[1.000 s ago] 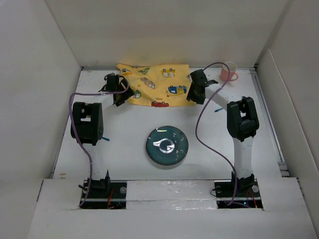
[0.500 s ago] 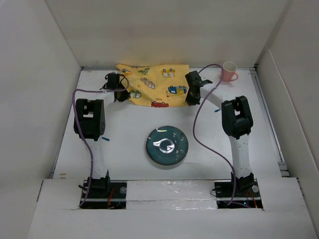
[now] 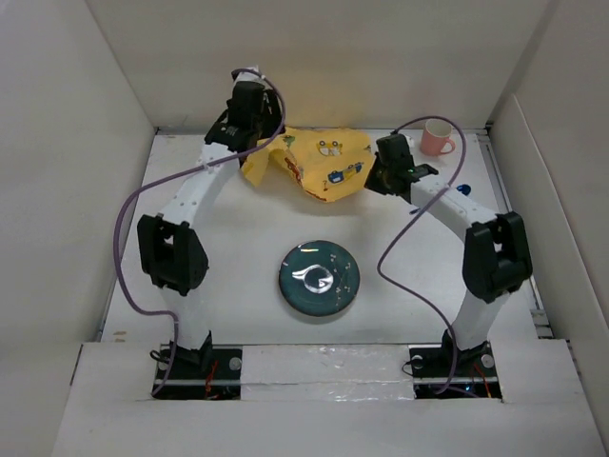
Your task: Set the dinner table for one person
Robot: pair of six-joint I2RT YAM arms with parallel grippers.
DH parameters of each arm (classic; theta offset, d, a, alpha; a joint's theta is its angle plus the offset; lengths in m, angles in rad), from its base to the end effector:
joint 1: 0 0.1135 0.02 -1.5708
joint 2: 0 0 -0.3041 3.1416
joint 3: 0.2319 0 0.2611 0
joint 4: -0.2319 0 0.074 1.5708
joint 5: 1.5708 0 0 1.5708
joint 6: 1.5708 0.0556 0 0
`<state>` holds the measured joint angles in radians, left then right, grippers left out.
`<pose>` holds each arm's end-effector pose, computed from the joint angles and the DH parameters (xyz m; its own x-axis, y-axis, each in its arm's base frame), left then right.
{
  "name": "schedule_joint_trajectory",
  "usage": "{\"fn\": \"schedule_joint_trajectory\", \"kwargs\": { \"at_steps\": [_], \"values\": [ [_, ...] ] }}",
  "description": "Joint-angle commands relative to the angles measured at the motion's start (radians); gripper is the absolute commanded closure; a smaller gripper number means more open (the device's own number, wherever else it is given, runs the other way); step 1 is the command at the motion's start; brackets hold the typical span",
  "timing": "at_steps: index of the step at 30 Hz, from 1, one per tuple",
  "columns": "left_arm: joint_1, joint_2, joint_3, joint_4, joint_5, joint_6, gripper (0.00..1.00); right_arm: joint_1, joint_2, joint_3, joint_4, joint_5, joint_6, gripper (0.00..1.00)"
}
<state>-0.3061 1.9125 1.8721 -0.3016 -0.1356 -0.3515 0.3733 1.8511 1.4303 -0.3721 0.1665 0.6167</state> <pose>0.4789 -0.1435 0.4064 -0.3612 -0.2436 -0.9001 0.0562 0.9578 -0.2818 0.4233 0.1559 0.2649 -0.6865 0.3437 -0.6408 0.1786 0.9340 0.3096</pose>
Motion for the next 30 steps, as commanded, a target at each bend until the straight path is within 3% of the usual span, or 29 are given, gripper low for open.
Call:
{"fn": "schedule_joint_trajectory", "kwargs": {
  "at_steps": [1,2,4,7,11,13,15,24,30],
  "values": [
    [-0.08,-0.082,-0.054,-0.178,-0.237,0.155,0.34,-0.004,-0.141,-0.111,0.108,0.045,-0.02,1.0],
    [-0.117,-0.092,-0.107,-0.21,-0.357,0.186,0.24,-0.016,-0.163,-0.151,0.098,0.041,-0.015,1.0],
    [-0.126,-0.105,-0.175,-0.223,-0.426,0.181,0.18,-0.016,-0.177,-0.192,0.091,0.041,-0.011,1.0],
    [-0.094,-0.18,-0.341,-0.177,-0.377,0.094,0.15,-0.025,-0.196,-0.246,0.093,0.051,0.002,1.0],
    [0.001,-0.317,-0.577,-0.035,-0.126,-0.03,0.33,-0.046,-0.179,-0.243,0.052,0.077,0.005,1.0],
    [0.054,-0.329,-0.666,0.014,-0.084,-0.084,0.47,-0.057,-0.174,-0.235,0.045,0.071,-0.008,1.0],
    [0.087,-0.334,-0.72,0.041,-0.065,-0.107,0.5,-0.07,-0.173,-0.228,0.062,0.052,-0.023,1.0],
    [0.242,-0.179,-0.703,0.173,0.025,-0.248,0.34,-0.08,-0.158,-0.205,0.07,-0.012,-0.051,1.0],
    [0.242,0.008,-0.518,0.13,-0.051,-0.271,0.38,-0.08,-0.179,-0.251,0.093,-0.044,-0.046,1.0]
  ]
}}
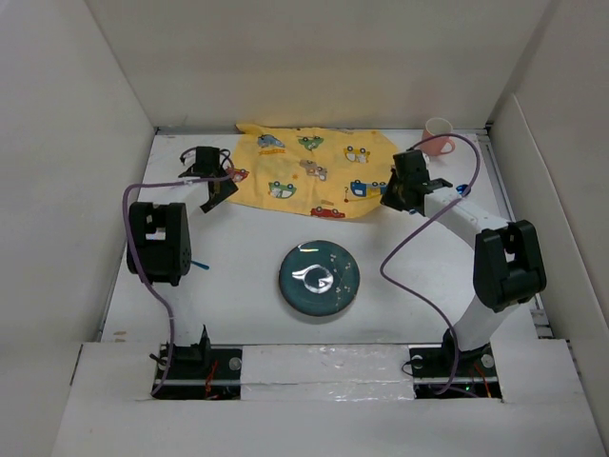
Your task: Set the dinner table for one person
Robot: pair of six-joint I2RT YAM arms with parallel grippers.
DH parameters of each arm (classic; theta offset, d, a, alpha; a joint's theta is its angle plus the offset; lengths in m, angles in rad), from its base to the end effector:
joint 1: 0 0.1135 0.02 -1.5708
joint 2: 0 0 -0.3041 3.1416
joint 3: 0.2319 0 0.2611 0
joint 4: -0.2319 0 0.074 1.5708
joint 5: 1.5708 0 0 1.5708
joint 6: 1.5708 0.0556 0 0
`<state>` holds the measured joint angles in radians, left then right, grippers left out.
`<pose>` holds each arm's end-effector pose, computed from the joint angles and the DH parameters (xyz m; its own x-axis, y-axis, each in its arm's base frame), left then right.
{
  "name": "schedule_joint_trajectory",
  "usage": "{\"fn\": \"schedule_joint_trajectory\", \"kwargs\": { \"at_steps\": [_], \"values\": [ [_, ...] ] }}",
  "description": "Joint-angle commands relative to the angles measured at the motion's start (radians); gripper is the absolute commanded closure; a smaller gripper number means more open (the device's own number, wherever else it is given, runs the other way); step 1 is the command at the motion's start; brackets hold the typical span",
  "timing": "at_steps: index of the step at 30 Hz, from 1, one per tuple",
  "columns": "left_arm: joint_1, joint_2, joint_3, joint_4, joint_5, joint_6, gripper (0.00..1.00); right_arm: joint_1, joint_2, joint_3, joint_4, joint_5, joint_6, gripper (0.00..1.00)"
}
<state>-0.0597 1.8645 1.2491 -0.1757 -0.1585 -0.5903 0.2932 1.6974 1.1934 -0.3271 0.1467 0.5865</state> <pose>0.4405 -0.0175 0.2152 -0.5609 -0.5171 -0.6466 -0.4382 0.8480 -0.2981 0.3823 0.1069 0.2497 -0.6950 0.3621 -0.6212 0.2318 0.9306 0.2831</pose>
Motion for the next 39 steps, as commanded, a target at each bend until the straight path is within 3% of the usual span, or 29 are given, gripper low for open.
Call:
{"fn": "schedule_joint_trajectory", "kwargs": {
  "at_steps": [1,9,15,17,21,25,31,39],
  "values": [
    [-0.005,0.077,0.133,-0.008,-0.039,-0.025,0.4,0.0,-0.031,-0.021,0.052,-0.027,-0.017,1.0],
    [-0.005,0.271,0.343,-0.123,-0.118,0.033,0.66,0.018,-0.041,-0.038,0.053,-0.029,-0.022,1.0],
    [-0.005,0.291,0.339,-0.139,-0.145,0.073,0.86,0.009,-0.036,-0.029,0.059,-0.038,-0.013,1.0],
    [-0.005,0.312,0.36,-0.168,-0.15,0.07,1.0,0.009,-0.035,-0.014,0.056,-0.042,-0.014,1.0],
    [-0.005,0.251,0.349,-0.148,-0.139,0.078,1.0,0.009,-0.035,0.005,0.048,-0.041,-0.024,1.0],
    [-0.005,0.057,0.363,-0.131,-0.073,0.102,1.0,0.0,-0.062,0.066,0.011,-0.05,-0.039,1.0],
    [-0.014,-0.236,0.401,-0.126,0.027,0.107,1.0,0.0,-0.226,0.208,-0.041,-0.012,-0.066,1.0],
    [-0.034,-0.508,0.408,-0.143,0.097,0.055,1.0,-0.028,-0.453,0.38,-0.124,0.005,-0.093,1.0]
  ]
}}
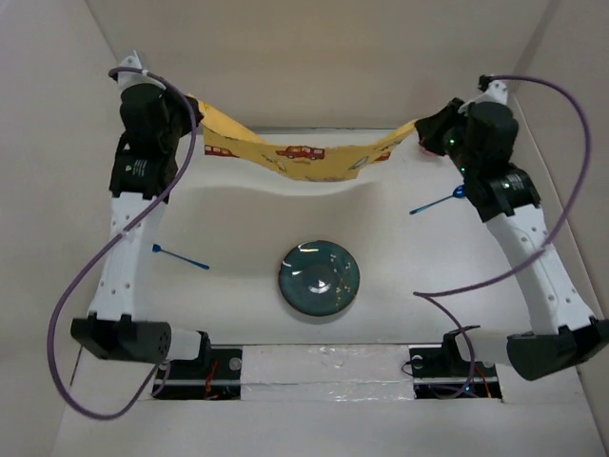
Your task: Set the dinner table for one person
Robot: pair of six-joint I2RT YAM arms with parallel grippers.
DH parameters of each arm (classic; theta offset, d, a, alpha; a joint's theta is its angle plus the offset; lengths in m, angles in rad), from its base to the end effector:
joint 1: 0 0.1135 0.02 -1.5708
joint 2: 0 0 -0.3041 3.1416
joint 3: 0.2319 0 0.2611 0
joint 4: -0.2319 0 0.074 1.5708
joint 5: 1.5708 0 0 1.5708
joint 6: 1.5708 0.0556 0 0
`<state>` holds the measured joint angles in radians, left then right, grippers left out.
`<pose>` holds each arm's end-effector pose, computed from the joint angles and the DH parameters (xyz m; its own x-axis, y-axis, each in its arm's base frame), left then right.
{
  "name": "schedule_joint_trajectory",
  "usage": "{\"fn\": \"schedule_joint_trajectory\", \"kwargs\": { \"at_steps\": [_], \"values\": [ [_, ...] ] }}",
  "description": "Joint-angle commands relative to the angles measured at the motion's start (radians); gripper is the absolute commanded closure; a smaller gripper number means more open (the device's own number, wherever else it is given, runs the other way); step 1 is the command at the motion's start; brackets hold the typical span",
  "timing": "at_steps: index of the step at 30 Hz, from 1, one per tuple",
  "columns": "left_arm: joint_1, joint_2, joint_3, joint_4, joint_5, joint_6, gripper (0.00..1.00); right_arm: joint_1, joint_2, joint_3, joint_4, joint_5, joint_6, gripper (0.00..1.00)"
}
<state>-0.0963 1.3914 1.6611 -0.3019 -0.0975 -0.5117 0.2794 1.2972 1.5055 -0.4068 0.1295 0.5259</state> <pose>0.3230 -0.0258 0.5341 -0.0274 -0.4870 -0.8730 -0.0167 0.8734 -0.4867 0.2910 0.0760 0.4921 -0.2401 0.4490 -0.8607 -0.0361 0.8819 0.4701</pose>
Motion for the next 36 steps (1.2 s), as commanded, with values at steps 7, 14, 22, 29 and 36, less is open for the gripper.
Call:
{"fn": "schedule_joint_trajectory", "kwargs": {
  "at_steps": [7,14,22,29,36],
  "values": [
    [0.032,0.01,0.032,-0.029,0.091,-0.034,1.0,-0.075,0.005,0.159,-0.052,-0.039,-0.041,1.0],
    [0.032,0.22,0.265,-0.055,0.128,-0.033,1.0,-0.109,0.271,0.343,-0.009,-0.067,-0.044,1.0],
    [0.084,0.362,0.54,-0.118,0.232,-0.073,1.0,-0.151,0.479,0.781,-0.133,-0.117,-0.027,1.0],
    [0.141,0.183,0.12,0.024,0.269,-0.082,1.0,-0.161,0.347,0.402,-0.021,-0.185,-0.017,1.0],
    [0.141,0.153,-0.399,0.226,0.34,-0.082,1.0,-0.18,0.298,-0.124,0.164,-0.234,0.034,1.0]
  ]
}}
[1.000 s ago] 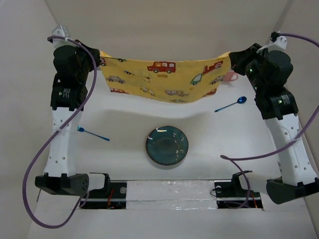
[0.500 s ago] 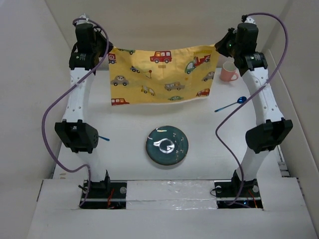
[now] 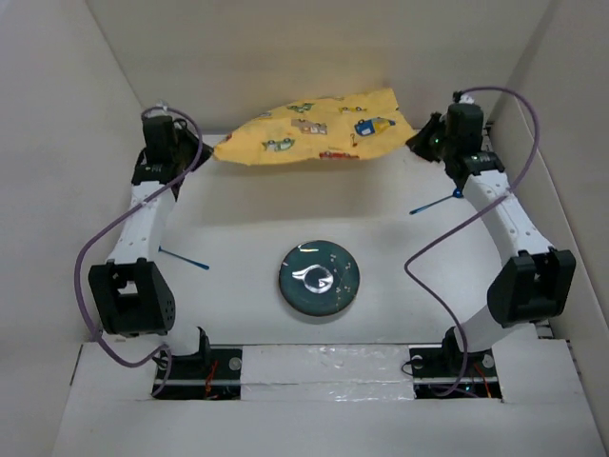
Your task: Set the dinner table for one person
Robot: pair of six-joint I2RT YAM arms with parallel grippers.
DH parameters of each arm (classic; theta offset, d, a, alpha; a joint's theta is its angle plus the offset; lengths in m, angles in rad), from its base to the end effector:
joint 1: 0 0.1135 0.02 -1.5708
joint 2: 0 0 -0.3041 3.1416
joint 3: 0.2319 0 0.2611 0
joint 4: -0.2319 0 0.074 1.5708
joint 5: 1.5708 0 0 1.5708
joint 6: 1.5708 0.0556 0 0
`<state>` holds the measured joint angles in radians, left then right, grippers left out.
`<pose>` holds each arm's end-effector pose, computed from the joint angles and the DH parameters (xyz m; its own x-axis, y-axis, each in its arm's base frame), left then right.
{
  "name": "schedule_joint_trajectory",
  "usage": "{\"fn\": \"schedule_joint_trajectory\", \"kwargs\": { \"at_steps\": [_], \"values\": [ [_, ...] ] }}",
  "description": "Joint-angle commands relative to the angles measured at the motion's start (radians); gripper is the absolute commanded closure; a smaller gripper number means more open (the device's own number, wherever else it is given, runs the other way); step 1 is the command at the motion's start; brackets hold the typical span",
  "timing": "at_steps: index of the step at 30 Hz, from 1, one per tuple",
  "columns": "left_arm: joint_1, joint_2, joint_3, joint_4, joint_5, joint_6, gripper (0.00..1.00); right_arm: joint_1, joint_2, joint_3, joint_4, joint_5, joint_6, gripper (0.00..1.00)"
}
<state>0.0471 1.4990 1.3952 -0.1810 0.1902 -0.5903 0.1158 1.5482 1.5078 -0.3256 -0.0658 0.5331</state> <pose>0.3806 0.0074 0.4140 -0.3083 -0.5617 -0.7677 -0.0440 0.8146 -0.5783 0.3873 0.0487 0.4209 -0.3957 0.4645 -0.7922 0.0289 0.8685 0.4948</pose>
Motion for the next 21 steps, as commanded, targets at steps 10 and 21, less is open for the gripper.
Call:
{"fn": "schedule_joint_trajectory", "kwargs": {
  "at_steps": [10,21],
  "values": [
    [-0.003,0.253,-0.335,0.17,0.017,0.063,1.0,-0.016,0.135,-0.34,0.106,-0.017,0.007,1.0],
    [-0.003,0.136,-0.495,0.118,-0.064,0.078,1.0,-0.025,0.003,-0.567,0.082,-0.043,0.019,1.0]
  ]
}}
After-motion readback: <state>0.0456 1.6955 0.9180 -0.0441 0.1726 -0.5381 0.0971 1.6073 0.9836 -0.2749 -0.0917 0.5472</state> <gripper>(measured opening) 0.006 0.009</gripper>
